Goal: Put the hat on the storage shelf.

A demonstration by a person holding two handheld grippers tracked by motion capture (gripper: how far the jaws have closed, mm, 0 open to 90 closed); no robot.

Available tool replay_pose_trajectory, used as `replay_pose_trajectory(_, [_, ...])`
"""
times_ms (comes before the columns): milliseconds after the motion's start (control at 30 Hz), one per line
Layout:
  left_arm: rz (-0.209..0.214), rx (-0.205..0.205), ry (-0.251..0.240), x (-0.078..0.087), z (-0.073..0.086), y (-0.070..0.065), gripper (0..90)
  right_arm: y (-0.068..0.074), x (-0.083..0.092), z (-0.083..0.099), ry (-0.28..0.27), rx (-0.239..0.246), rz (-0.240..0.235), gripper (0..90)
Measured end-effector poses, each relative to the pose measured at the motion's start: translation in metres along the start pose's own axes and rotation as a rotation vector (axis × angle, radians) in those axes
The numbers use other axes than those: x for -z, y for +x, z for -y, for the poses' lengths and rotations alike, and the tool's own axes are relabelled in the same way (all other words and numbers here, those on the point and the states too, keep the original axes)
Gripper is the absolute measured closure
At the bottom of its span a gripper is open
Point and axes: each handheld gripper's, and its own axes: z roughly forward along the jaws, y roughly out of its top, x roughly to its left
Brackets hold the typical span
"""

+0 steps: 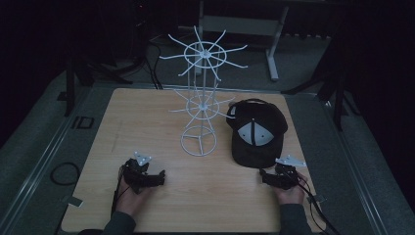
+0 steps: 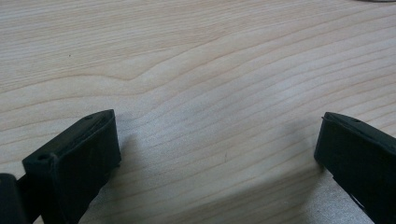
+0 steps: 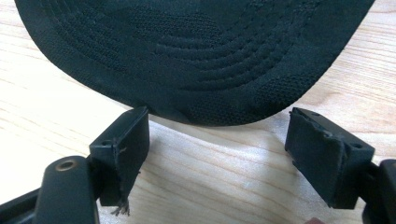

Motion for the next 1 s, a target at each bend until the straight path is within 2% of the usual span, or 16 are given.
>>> replay_pose_trajectory(200, [0.001, 0.000, 0.000, -0.0003, -0.0003, -0.0002, 0.1, 0.0003, -0.0004, -0.0001, 0.002, 0.007, -0.005, 20.1])
replay_pose_trajectory(333, [0.001, 0.000, 0.000, -0.0003, -0.0003, -0.0002, 0.1, 0.0013, -0.0017, -0.0008, 0.013, 0.023, -0.018, 14.1])
replay_pose_trajectory(867, [0.001, 0.000, 0.001, -0.0003, -0.0004, -0.0002, 0.1, -0.0007, -0.0011, -0.0012, 0.019, 0.038, -0.037, 14.4])
replay_pose_trajectory(1000, [0.001, -0.001, 0.001, -0.0002, -0.0004, -0.0002, 0.1, -0.0034, -0.0005, -0.0031, 0.027, 0.020, -0.058, 15.5])
